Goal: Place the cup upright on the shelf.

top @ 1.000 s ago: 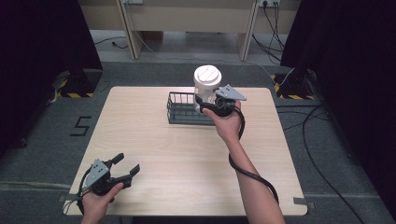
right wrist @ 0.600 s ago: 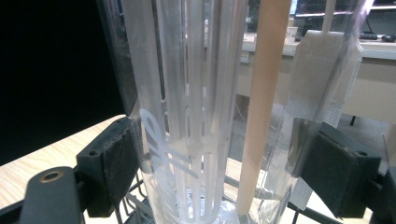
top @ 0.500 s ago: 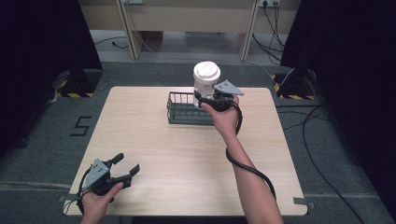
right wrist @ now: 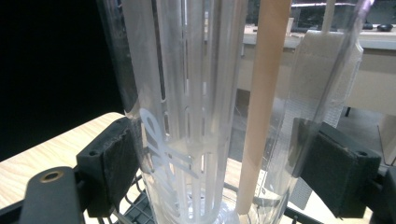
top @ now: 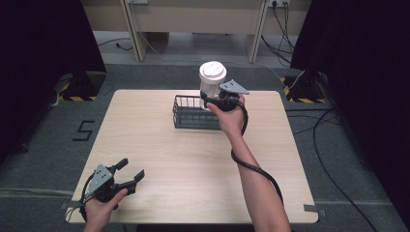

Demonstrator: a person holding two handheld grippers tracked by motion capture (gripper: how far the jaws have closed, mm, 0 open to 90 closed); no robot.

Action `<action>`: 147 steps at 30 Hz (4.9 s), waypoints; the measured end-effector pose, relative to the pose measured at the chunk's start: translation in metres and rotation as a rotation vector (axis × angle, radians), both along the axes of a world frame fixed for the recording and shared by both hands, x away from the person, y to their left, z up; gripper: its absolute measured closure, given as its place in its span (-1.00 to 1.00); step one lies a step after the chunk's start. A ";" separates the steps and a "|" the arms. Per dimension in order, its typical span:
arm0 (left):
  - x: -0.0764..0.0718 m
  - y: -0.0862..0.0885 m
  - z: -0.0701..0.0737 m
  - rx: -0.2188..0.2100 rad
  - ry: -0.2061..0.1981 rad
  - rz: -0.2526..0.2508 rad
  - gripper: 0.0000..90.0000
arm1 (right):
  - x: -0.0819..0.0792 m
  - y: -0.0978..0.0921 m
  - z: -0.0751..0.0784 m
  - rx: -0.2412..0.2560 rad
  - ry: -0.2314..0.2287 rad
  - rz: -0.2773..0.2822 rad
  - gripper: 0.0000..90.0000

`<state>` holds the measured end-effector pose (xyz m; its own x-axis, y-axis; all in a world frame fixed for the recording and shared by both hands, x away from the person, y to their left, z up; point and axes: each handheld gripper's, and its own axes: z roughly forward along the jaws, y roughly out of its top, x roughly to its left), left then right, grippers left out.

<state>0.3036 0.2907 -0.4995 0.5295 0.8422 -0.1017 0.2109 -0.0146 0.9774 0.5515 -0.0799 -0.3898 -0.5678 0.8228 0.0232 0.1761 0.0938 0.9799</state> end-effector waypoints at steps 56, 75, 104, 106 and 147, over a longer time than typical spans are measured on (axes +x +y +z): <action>0.001 0.000 0.000 -0.008 -0.001 -0.011 -0.60 | 0.028 0.029 -0.054 -0.079 0.120 -0.061 -0.60; 0.001 -0.002 0.000 -0.004 0.000 -0.015 -0.60 | 0.020 0.026 -0.054 -0.077 0.133 -0.056 -0.66; 0.001 -0.002 0.000 0.001 0.001 -0.012 -0.60 | -0.013 0.009 -0.039 -0.059 0.094 -0.035 -0.65; 0.001 -0.002 0.000 0.001 0.001 -0.011 -0.60 | -0.016 0.007 -0.038 -0.061 0.094 -0.033 -0.65; 0.000 -0.002 -0.001 0.007 0.008 -0.004 -0.60 | -0.080 -0.037 -0.048 -0.090 0.090 -0.010 -0.57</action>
